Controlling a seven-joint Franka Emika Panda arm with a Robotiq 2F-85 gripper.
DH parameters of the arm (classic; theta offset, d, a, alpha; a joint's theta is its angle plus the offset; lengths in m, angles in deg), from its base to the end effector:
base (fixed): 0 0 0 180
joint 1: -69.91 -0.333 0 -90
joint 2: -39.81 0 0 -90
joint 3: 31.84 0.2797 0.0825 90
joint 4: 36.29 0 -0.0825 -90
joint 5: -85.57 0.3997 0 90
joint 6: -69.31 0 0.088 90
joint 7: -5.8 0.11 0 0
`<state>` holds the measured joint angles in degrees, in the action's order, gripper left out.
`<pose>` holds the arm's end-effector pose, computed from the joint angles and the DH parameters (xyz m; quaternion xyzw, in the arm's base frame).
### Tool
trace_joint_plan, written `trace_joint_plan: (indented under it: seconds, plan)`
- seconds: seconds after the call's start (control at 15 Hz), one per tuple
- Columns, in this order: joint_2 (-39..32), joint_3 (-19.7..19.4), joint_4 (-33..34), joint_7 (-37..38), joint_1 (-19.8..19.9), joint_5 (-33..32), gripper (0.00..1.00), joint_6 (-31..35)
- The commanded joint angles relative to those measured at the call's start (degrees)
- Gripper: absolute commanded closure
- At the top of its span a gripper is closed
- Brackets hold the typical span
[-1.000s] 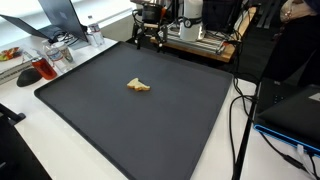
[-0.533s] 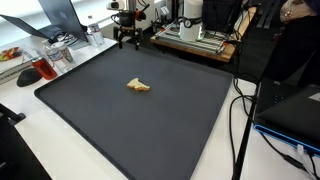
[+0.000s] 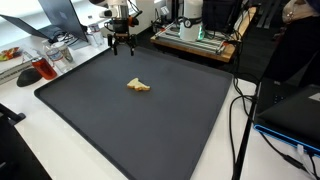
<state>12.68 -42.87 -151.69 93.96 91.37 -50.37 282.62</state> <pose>0.4354 -0.1710 0.1800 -0.9602 -0.2095 -0.1803 0.0403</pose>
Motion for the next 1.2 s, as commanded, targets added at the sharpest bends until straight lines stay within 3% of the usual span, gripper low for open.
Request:
trace_joint_plan:
  seconds: [0.0, 0.47, 0.87, 0.93, 1.13]
  plan:
    - [-1.35, -0.69, 3.41, 2.63, -2.41, -1.19, 0.00, 2.42]
    - [-2.69, -1.13, 7.95, 4.64, -7.70, -3.59, 0.00, 3.14]
    - [-4.80, -2.64, 12.94, 5.52, -16.34, -11.45, 0.00, 3.43]
    - [-5.63, -7.64, 12.85, 1.15, -21.35, -7.91, 0.00, 4.08]
    - [-7.43, -12.13, 14.69, -1.13, -28.39, -7.93, 0.00, 4.77]
